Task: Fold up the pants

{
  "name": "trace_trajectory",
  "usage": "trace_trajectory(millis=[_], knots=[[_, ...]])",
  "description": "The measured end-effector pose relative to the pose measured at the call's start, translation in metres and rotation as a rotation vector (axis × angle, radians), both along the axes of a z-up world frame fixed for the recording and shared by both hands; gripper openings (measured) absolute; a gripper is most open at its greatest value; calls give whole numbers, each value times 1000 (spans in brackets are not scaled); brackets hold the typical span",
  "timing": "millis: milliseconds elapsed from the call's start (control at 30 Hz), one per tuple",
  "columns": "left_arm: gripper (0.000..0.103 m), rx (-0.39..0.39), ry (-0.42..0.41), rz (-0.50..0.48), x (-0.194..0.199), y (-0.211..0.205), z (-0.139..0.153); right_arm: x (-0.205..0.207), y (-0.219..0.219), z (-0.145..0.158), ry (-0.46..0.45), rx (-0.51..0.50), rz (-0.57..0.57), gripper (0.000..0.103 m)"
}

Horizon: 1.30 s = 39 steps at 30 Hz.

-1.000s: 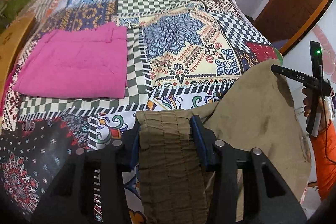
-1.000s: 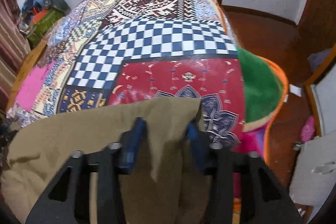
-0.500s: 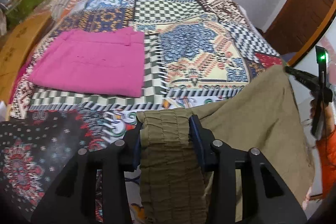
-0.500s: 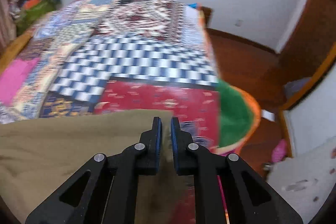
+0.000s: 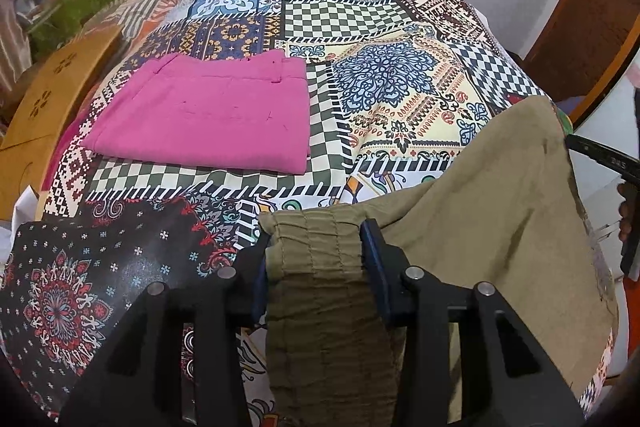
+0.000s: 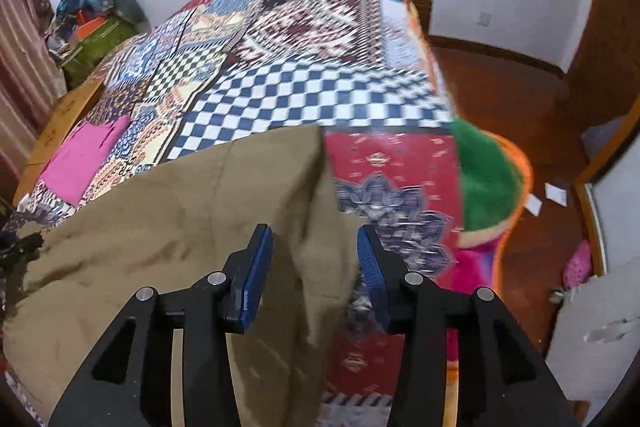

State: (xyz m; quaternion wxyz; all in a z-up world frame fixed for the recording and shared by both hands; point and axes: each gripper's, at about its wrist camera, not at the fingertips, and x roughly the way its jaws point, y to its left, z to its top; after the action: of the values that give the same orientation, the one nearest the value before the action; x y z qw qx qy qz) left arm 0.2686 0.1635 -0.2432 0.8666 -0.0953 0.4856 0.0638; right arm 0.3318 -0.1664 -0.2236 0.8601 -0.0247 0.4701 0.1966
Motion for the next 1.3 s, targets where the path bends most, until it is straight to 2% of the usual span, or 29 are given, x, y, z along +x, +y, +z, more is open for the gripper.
trace_trajectory(millis=[67,133,167,233,367,433,467,500,533,567,667,800,833,933,1000,1033,1167,1300], knots=[[42,-4,-1,0,0,1,0,5,10,-13,18,21,-14,41],[42,-10,0,1,1,2,-2,6,18,-23,32,12,-1,34],[42,-11,2,1,1,2,-3,4,22,-27,30,9,11,25],[42,-10,4,1,2,2,-4,2,25,-29,42,-2,37,22],[42,-9,1,-2,2,1,-4,-7,28,-22,-24,-98,63,17],[43,-13,0,-2,3,1,-5,-7,24,-21,-41,-145,39,17],[43,-9,2,-2,4,1,-5,-7,21,-21,-52,-190,11,5],[43,-6,3,-3,4,1,-5,-8,17,-22,-76,-258,-22,4],[43,-4,4,-4,4,1,-5,-10,13,-24,-99,-318,-43,4],[44,-1,7,-5,4,1,-4,-10,4,-27,-77,-327,-58,4],[47,19,6,-13,1,-1,5,-19,-28,-23,5,-220,-94,4],[51,71,-32,-10,-12,-6,30,-52,-49,5,-41,-202,-97,9],[56,68,-46,-11,-17,-7,38,-58,-50,11,-44,-189,-95,10],[59,47,-80,-28,-31,-15,57,-82,-50,31,-56,-122,-63,23],[62,57,-87,-54,-42,-25,66,-102,-45,40,-71,-77,-35,38],[64,63,-87,-73,-48,-32,67,-109,-39,40,-72,-55,-20,39],[65,49,-43,-145,-66,-58,56,-136,-12,26,-15,4,60,40],[65,68,31,-178,-81,-76,26,-157,7,-13,86,-37,114,39]])
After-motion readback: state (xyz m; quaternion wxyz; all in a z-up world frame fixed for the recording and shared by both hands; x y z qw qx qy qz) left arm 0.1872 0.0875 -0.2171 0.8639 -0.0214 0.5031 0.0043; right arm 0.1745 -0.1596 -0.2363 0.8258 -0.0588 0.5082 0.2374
